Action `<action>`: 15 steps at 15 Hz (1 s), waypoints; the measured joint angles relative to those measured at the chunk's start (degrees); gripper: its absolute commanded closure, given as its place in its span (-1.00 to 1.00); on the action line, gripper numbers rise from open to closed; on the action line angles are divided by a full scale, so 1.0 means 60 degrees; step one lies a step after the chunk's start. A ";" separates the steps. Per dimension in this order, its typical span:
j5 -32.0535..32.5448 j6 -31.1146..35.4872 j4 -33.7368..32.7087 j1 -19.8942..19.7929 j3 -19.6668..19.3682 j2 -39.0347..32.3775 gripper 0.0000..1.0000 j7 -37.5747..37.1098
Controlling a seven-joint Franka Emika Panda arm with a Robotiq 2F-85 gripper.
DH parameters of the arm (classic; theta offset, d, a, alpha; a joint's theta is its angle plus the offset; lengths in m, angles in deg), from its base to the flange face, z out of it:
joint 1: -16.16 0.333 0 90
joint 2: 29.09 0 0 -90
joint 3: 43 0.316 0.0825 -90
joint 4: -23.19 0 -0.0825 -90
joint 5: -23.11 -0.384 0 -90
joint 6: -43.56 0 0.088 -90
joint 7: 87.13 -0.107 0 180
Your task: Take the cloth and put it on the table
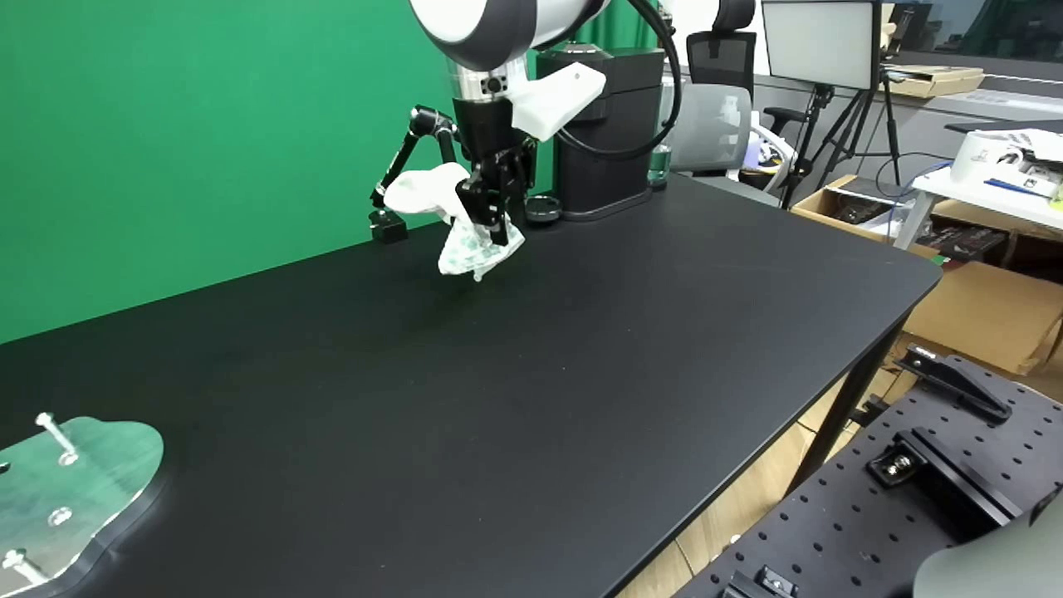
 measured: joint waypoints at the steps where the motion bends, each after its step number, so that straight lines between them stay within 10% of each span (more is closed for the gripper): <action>1: 0.0004 0.0000 -0.0025 0.0002 0.0004 -0.0047 0.79 0.0193; 13: 0.0507 0.0699 -0.0154 0.0022 0.0013 -0.0190 1.00 0.1148; 14: 0.0690 0.1047 -0.0143 0.0049 0.0004 -0.0150 0.48 0.1100; 15: 0.0874 0.1293 -0.0124 0.0087 -0.0004 -0.0087 0.46 0.1050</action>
